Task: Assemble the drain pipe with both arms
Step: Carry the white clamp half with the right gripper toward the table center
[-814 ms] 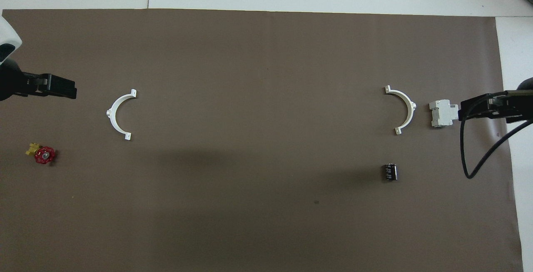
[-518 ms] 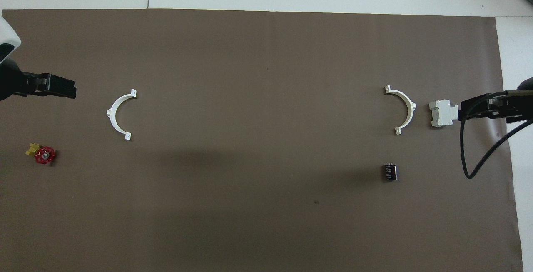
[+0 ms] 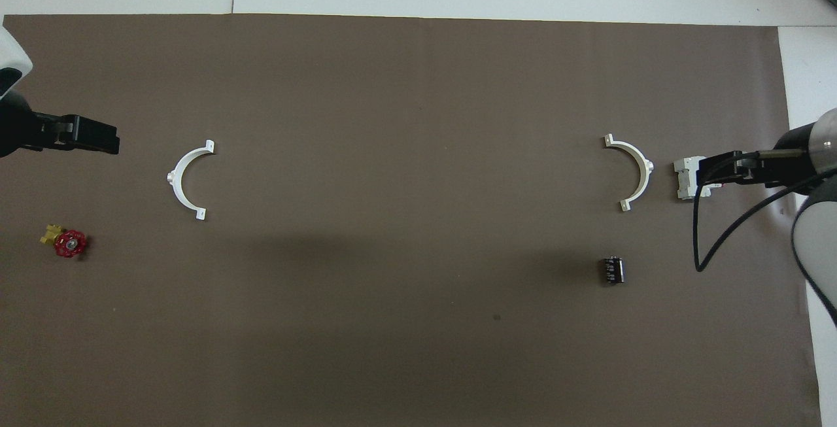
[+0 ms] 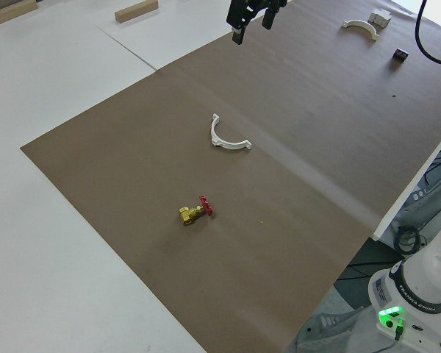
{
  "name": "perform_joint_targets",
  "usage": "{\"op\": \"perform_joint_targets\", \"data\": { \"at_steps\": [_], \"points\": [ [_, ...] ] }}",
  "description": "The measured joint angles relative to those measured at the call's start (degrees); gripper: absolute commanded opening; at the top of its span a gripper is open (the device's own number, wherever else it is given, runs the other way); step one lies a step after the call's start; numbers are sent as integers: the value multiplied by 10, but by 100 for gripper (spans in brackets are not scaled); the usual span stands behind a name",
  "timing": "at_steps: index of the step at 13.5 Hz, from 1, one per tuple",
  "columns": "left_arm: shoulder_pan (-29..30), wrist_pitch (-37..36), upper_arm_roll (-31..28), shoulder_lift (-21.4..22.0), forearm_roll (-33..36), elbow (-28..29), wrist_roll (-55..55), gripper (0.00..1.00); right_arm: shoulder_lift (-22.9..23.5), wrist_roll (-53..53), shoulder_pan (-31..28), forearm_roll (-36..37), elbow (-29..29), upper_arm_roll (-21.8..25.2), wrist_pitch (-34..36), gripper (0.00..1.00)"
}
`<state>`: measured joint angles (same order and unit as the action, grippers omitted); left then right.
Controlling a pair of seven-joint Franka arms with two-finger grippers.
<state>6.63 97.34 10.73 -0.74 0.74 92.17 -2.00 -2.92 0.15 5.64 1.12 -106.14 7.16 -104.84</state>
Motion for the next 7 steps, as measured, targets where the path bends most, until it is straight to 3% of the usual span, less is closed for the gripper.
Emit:
{"op": "perform_joint_targets", "data": {
  "at_steps": [3, 7],
  "points": [
    [0, 0, 0, 0, 0, 0, 0, 100, 30, 47, -1, 0, -83, 1, -139, 100],
    [0, 0, 0, 0, 0, 0, 0, 100, 136, 134, -10, -17, -101, 2, -287, 100]
  ]
}}
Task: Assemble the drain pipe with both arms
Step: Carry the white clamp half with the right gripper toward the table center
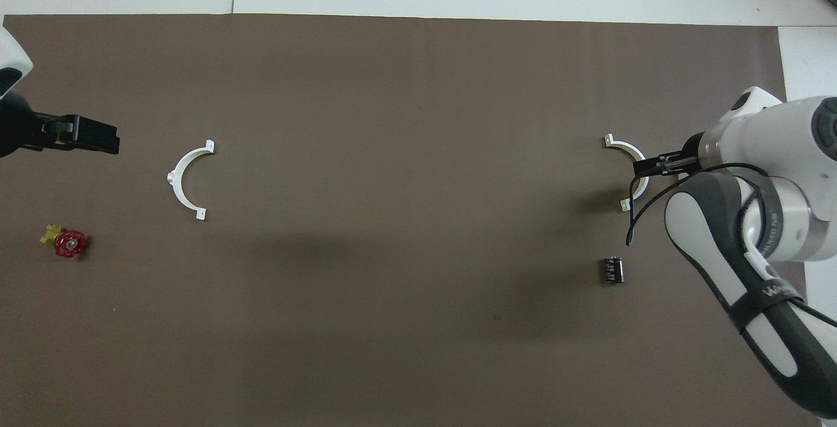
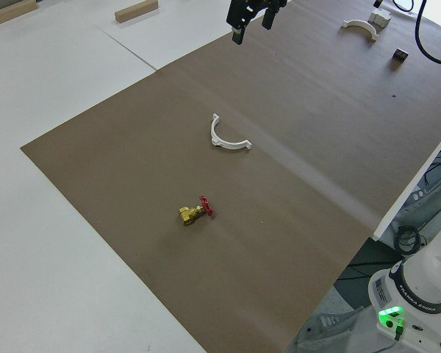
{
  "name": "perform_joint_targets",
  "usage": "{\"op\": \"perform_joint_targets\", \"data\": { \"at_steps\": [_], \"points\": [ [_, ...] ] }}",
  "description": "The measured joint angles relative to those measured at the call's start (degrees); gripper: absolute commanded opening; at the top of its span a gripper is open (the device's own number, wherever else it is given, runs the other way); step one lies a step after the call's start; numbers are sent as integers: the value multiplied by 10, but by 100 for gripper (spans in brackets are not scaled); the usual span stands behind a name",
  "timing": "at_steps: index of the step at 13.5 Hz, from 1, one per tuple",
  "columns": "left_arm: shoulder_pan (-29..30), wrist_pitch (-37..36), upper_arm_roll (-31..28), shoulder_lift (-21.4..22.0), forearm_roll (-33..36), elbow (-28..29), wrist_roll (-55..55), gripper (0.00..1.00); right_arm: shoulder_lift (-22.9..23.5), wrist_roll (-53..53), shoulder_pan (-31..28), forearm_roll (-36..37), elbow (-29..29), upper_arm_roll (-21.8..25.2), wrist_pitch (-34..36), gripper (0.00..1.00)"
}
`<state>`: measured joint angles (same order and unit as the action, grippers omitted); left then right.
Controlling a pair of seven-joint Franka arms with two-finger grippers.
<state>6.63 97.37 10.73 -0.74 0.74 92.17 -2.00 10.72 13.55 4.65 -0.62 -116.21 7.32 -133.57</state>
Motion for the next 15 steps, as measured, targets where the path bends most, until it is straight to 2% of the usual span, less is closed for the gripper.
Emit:
{"op": "perform_joint_targets", "data": {
  "at_steps": [3, 5, 11, 12, 13, 15],
  "points": [
    [0, 0, 0, 0, 0, 0, 0, 100, 55, 109, -16, -60, 1, 1, -59, 100],
    [0, 0, 0, 0, 0, 0, 0, 100, 71, 138, -22, -63, 2, 1, -69, 100],
    [0, 1, 0, 0, 0, 0, 0, 100, 86, 184, -29, -64, 1, 1, -72, 75],
    [0, 1, 0, 0, 0, 0, 0, 100, 87, 184, -29, -64, 0, 1, -72, 68],
    [0, 1, 0, 0, 0, 0, 0, 100, 88, 184, -29, -64, 0, 1, -72, 54],
    [0, 0, -1, 0, 0, 0, 0, 100, 90, 185, -30, -64, 0, 1, -73, 0]
  ]
}}
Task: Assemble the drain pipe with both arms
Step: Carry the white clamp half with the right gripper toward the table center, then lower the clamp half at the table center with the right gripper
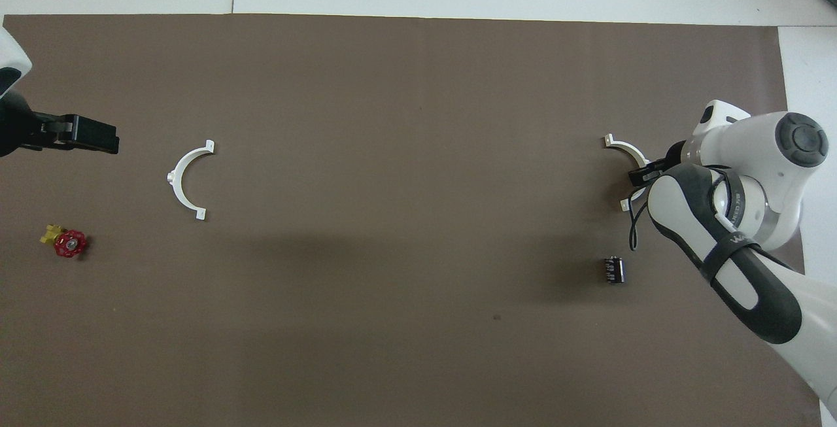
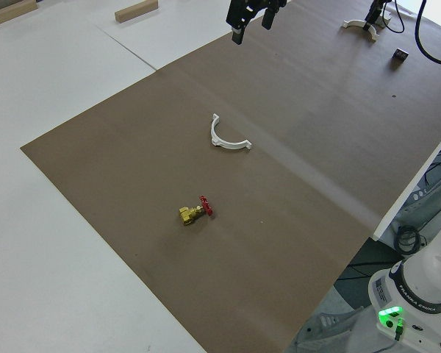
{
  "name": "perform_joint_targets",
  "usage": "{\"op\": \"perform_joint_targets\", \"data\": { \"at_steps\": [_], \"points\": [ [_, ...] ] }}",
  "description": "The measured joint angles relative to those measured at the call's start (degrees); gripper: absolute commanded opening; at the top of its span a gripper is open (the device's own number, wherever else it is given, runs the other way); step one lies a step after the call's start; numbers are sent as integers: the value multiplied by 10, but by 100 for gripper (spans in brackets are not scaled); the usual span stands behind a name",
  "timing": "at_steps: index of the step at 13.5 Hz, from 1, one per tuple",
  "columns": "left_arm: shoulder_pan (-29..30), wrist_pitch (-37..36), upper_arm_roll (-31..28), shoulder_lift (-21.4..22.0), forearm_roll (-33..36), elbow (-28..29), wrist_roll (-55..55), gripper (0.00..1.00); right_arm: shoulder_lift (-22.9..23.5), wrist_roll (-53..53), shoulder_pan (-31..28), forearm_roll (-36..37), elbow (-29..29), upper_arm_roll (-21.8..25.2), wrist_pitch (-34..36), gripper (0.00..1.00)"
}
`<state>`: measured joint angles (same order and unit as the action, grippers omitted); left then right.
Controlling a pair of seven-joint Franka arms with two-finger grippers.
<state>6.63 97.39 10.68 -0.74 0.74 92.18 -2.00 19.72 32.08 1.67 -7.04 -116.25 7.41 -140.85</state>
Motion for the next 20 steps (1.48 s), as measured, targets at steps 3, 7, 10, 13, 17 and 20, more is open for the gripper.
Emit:
{"op": "perform_joint_targets", "data": {
  "at_steps": [3, 7, 10, 13, 17, 20],
  "points": [
    [0, 0, 0, 0, 0, 0, 0, 100, 0, -1, 0, -1, 2, 0, -7, 0],
    [0, 0, 0, 0, 0, 0, 0, 100, 0, -66, 10, -6, 40, -6, 46, 0],
    [0, 0, 0, 0, 0, 0, 0, 100, -4, -221, 70, -6, 83, -12, 105, 0],
    [0, 0, 0, 0, 0, 0, 0, 100, -3, -377, 148, -6, 86, -13, 107, 0],
    [0, 0, 0, 0, 0, 0, 0, 100, -2, -528, 241, -4, 86, -14, 106, 0],
    [0, 0, 0, 0, 0, 0, 0, 100, 14, -627, 302, 12, 96, -15, 96, 0]
  ]
}}
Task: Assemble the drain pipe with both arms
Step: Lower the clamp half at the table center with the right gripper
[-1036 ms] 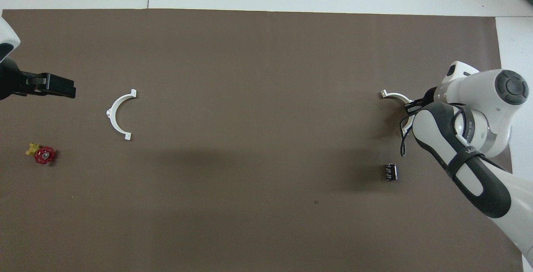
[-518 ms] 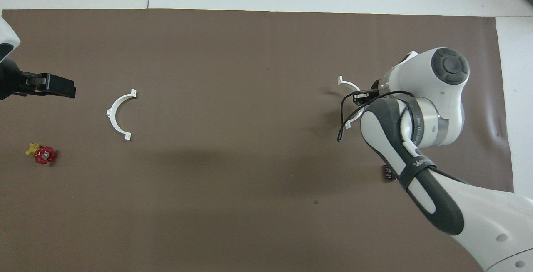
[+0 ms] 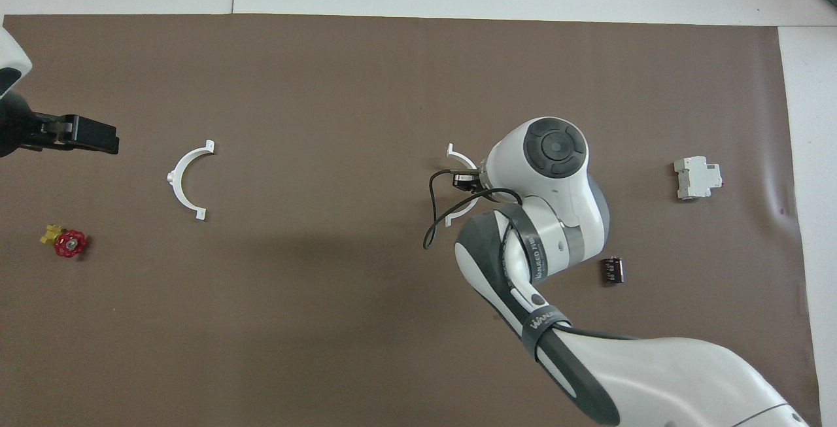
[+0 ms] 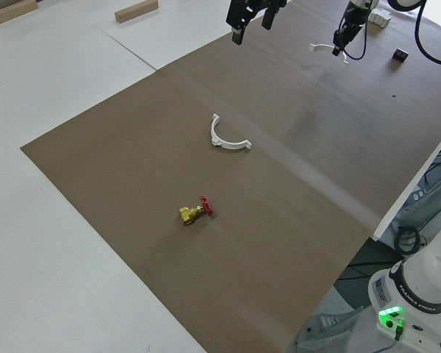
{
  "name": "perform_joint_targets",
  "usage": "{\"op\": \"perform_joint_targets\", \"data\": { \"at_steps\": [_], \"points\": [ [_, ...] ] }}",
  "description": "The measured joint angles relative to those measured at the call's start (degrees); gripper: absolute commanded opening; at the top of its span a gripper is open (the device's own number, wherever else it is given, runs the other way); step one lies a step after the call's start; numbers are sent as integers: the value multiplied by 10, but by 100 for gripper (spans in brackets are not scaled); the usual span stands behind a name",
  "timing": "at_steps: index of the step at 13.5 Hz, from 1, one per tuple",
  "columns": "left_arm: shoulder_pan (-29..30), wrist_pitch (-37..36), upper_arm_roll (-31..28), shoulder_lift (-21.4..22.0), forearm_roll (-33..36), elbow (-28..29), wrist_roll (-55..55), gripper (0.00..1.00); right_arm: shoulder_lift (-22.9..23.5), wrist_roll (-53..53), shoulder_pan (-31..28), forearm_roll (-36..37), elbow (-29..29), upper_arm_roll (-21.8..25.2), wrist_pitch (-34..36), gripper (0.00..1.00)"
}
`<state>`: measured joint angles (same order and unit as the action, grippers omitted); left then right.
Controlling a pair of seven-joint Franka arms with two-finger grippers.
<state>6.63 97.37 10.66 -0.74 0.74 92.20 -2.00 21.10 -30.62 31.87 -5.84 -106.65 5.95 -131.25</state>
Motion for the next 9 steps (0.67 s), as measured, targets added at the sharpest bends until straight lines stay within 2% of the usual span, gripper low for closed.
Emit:
{"op": "perform_joint_targets", "data": {
  "at_steps": [4, 9],
  "points": [
    [0, 0, 0, 0, 0, 0, 0, 100, 39, -60, 35, 16, 26, 0, -22, 0],
    [0, 0, 0, 0, 0, 0, 0, 100, 54, -65, 47, 29, 30, 0, -30, 0]
  ]
}}
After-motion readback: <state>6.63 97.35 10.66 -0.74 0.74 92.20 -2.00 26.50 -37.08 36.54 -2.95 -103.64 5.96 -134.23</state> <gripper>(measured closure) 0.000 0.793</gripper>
